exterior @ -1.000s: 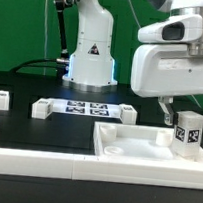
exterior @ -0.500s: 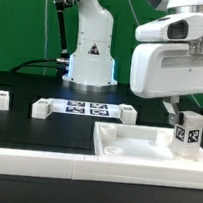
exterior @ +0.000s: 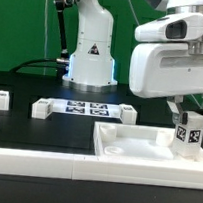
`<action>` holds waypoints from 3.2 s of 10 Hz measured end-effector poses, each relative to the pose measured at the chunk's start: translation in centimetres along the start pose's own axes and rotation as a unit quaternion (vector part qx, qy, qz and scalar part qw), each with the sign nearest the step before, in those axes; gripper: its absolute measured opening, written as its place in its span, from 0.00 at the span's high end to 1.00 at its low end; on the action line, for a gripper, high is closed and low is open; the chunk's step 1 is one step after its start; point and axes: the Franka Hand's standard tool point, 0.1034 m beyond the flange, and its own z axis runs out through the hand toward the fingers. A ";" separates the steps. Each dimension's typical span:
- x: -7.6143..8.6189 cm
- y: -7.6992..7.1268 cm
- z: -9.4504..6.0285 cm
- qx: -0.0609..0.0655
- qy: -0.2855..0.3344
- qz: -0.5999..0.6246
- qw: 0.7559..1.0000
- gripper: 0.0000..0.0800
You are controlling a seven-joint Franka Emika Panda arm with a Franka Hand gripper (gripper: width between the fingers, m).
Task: Assemble square table
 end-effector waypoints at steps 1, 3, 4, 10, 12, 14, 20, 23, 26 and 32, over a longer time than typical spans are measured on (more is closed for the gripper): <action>-0.2 0.0 0.0 -0.001 0.004 0.058 0.998 0.64; -0.2 0.2 0.1 -0.002 0.009 0.148 0.989 0.64; -0.2 0.3 0.1 0.004 0.011 0.217 0.976 0.64; -0.3 0.7 0.0 0.007 0.007 0.481 0.876 0.64; -0.3 0.6 0.1 0.005 0.006 0.539 0.842 0.64; -0.3 0.6 0.1 0.007 0.005 0.565 0.825 0.64; -0.4 -0.6 0.3 0.011 0.002 0.558 0.830 0.22; -0.3 -0.9 0.3 0.010 0.004 0.403 0.915 0.20; 0.0 -1.5 0.1 0.007 0.002 0.286 0.958 0.19; 0.3 -0.1 -0.1 -0.011 0.002 0.052 0.999 0.19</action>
Offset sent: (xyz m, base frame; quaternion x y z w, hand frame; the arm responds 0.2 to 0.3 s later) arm -0.0150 0.0003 -0.0096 0.0299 -0.0077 0.3281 0.9441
